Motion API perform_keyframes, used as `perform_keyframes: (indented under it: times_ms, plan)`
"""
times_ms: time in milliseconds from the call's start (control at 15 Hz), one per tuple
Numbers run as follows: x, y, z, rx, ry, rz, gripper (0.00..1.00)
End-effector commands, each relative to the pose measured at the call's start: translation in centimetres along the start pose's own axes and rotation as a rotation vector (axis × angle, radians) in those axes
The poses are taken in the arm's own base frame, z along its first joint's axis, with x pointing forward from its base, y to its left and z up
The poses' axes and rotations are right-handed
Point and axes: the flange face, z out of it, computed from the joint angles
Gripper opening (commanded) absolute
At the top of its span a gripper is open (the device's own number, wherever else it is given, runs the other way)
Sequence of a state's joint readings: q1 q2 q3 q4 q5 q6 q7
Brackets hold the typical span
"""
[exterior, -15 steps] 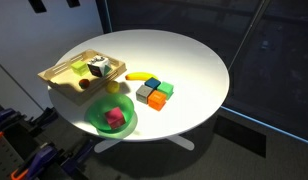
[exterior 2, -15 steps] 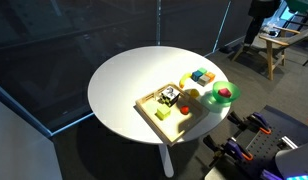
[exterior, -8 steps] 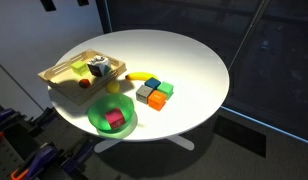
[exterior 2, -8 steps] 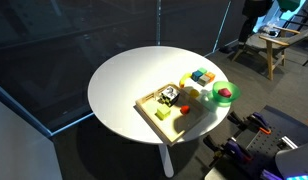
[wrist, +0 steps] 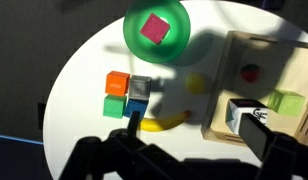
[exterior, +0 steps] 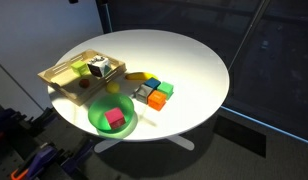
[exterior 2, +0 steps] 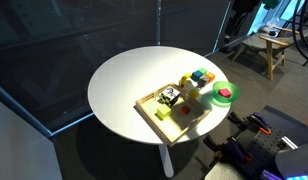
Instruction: Pick up the banana plush toy and put it on the lime green block
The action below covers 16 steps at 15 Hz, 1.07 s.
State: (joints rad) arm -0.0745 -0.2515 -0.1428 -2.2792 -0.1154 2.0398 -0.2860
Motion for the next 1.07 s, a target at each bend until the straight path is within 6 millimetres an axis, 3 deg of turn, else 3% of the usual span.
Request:
perform_keyframes:
  times_ms: [0,333,1000]
  plan:
    - [2.0,2.2,0.2,0.039,0.069,0.079,1.0]
    - [3.4,4.3,2.9,0.049,0.127,0.216,1.0]
    - [6.3,5.3,6.6,0.098,0.012,0.583,1.0]
